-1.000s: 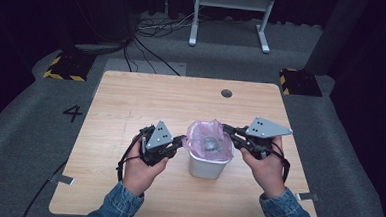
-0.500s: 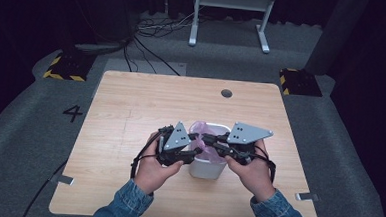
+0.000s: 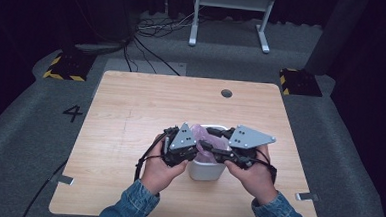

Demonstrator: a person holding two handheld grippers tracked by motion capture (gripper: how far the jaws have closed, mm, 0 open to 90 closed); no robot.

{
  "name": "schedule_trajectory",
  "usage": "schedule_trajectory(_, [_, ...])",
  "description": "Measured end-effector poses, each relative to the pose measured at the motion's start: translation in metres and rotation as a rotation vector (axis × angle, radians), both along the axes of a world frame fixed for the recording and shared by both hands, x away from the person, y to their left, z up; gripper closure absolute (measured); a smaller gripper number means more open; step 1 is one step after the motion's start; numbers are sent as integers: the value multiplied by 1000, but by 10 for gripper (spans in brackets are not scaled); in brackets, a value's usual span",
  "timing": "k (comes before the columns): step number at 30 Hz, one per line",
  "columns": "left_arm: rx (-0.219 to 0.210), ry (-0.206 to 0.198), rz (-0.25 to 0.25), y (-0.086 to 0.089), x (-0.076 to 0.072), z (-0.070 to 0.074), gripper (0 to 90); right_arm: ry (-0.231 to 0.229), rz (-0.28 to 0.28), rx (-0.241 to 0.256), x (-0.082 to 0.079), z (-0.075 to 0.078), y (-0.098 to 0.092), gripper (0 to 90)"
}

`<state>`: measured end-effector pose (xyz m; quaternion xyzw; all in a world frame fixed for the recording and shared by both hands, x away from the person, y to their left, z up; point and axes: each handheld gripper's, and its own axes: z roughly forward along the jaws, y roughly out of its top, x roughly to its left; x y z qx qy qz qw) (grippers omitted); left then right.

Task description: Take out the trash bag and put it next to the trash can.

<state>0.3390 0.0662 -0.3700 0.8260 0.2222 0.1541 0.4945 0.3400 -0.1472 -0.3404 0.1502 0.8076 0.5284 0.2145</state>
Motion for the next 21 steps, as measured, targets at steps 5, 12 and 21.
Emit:
schedule_trajectory(5, [-10, 6, 7, 1, 1, 1, 882, 44, -42, 35, 11, 8, -35, 381])
schedule_trajectory(12, [-37, 8, 9, -1, 3, 5, 882, 194, 6, -7, 19, -7, -51, 251])
schedule_trajectory(21, [-58, 10, -15, -8, 3, 12, 882, 217, 62, -158, 23, -23, -3, 275])
